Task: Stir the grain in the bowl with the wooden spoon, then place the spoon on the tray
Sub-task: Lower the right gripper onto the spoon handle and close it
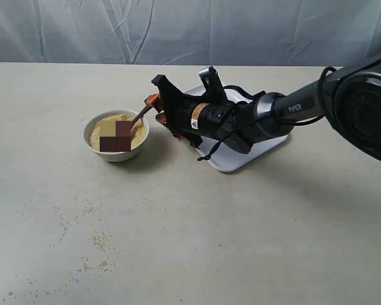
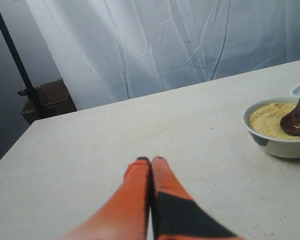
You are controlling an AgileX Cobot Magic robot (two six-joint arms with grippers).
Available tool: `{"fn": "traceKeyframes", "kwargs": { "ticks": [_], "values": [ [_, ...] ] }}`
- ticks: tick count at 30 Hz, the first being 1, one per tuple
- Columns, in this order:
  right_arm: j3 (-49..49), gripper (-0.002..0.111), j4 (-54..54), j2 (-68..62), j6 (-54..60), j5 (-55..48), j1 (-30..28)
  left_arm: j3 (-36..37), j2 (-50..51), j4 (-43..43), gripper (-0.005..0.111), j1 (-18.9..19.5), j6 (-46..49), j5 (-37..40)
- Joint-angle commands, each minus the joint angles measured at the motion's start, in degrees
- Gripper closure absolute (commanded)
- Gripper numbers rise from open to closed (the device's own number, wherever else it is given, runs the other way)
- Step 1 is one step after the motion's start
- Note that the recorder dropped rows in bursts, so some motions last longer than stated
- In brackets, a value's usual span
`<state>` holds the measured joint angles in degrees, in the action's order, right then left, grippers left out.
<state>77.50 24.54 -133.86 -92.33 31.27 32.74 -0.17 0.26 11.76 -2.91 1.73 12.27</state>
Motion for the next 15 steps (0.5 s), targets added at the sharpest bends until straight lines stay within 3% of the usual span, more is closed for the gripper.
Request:
{"fn": "traceKeyframes", "kwargs": {
  "ticks": [1,13,15],
  "values": [
    [0.2,0.055,-0.99,0.05,0.03,0.29,-0.07,0.17,-0.26,-0.17,0.107,-0.02,-0.06,-0.34],
    [7.14,0.055,-0.36,-3.7,-0.87,-0.46,0.07,0.17,-0.26,-0.17,0.107,-0.02,-0.06,-0.34],
    [7.14,0.061,-0.12,-3.7,-0.87,-0.33,0.07,0.17,-0.26,-0.17,0.107,-0.02,-0.06,-0.34]
  ]
}}
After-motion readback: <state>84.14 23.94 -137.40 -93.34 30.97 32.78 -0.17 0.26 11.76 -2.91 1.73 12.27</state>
